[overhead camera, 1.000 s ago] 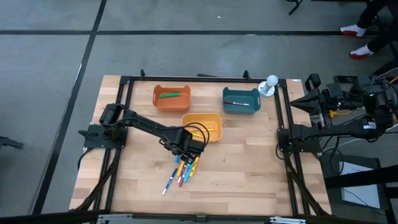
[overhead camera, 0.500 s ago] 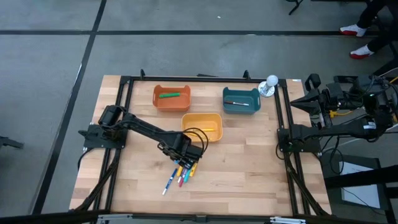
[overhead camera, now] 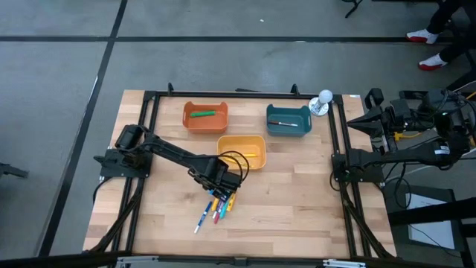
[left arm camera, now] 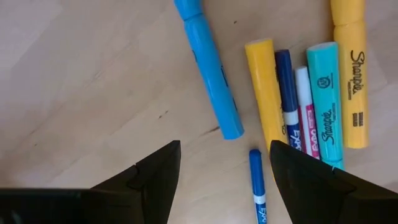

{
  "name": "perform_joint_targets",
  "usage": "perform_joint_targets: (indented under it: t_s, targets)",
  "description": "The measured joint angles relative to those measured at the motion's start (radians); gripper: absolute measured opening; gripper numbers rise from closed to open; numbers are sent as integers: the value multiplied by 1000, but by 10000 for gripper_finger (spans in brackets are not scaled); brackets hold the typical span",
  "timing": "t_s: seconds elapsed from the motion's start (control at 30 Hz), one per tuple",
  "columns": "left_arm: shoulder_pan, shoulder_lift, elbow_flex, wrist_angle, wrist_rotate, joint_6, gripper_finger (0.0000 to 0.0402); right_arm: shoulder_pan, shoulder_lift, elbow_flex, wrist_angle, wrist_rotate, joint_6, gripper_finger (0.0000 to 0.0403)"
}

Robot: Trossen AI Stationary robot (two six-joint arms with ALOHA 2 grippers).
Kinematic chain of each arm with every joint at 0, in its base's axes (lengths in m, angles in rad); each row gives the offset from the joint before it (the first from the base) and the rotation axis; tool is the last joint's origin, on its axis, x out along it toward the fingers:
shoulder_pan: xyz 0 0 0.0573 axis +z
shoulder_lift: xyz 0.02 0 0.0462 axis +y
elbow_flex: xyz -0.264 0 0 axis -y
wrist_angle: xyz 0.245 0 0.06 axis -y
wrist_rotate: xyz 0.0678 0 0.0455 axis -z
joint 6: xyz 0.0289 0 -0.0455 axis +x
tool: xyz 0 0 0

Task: Pick & Place Markers
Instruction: Put the left big blue highlighter pen into the orange bin

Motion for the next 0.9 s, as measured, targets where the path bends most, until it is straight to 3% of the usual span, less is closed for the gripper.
perform_joint_targets:
  t_s: [0.33, 0.73, 0.9]
  targets:
    - [17, -46, -139, 139, 9, -36, 239, 0, 0, 0, 0, 0, 0, 23]
    - [35, -47, -162, 223, -20, -42, 239, 0, 0, 0, 0, 0, 0, 23]
    - [45, -46, -237, 321, 37, -46, 239, 0, 0, 0, 0, 0, 0, 23]
